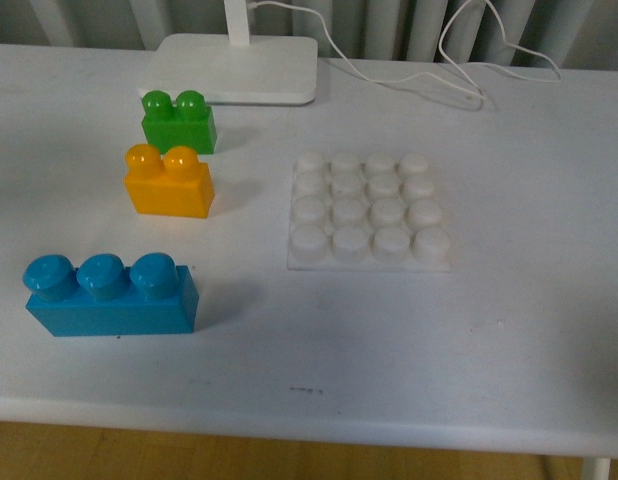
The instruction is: Insert yellow block into base center
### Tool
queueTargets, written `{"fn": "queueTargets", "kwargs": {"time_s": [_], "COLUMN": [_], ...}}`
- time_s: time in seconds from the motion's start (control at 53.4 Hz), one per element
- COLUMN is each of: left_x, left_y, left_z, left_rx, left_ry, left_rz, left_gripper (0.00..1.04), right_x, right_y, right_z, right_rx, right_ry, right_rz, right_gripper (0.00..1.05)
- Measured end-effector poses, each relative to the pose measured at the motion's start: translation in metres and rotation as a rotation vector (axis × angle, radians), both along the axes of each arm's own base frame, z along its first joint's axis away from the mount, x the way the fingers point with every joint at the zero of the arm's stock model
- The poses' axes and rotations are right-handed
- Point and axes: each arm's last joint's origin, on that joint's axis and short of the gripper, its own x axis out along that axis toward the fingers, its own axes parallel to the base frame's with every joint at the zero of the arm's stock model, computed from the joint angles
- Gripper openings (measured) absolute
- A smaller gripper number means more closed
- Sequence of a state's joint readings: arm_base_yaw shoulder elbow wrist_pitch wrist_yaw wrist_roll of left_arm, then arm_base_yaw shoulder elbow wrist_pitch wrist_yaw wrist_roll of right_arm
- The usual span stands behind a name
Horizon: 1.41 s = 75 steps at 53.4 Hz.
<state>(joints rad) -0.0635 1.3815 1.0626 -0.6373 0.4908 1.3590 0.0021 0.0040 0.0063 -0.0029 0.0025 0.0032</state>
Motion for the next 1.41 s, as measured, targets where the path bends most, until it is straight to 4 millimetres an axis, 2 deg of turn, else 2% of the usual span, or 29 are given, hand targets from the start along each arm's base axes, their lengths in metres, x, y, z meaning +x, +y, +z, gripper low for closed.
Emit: {"fn": "queueTargets", "kwargs": {"time_s": [0.169,0.281,0.619,0.937,1.406], "left_x": [0.029,0.048,0.083,0.102,0.124], "left_y": [-0.008,-0.012,-0.037,-0.04,-0.044], "left_z": [-0.004,-0.017,-0.052,-0.083,-0.102], "left_rx": [0.117,0.19,0.198,0.218,0.214], "left_ry": [-0.011,0.011,0.081,0.155,0.209], "left_rz": [-0.04,-0.053,-0.1,-0.098,-0.097], "left_gripper": [0.98,0.98,0.98,0.98,0.98], "right_x": [0.0,0.0,0.0,0.0,0.0], "right_y": [0.0,0.0,0.0,0.0,0.0], "right_z": [0.0,0.0,0.0,0.0,0.0], "right_rx": [0.0,0.0,0.0,0.0,0.0], "right_ry": [0.0,0.0,0.0,0.0,0.0], "right_rz": [0.0,0.0,0.0,0.0,0.0], "right_gripper": [0.95,0.95,0.95,0.95,0.95]}}
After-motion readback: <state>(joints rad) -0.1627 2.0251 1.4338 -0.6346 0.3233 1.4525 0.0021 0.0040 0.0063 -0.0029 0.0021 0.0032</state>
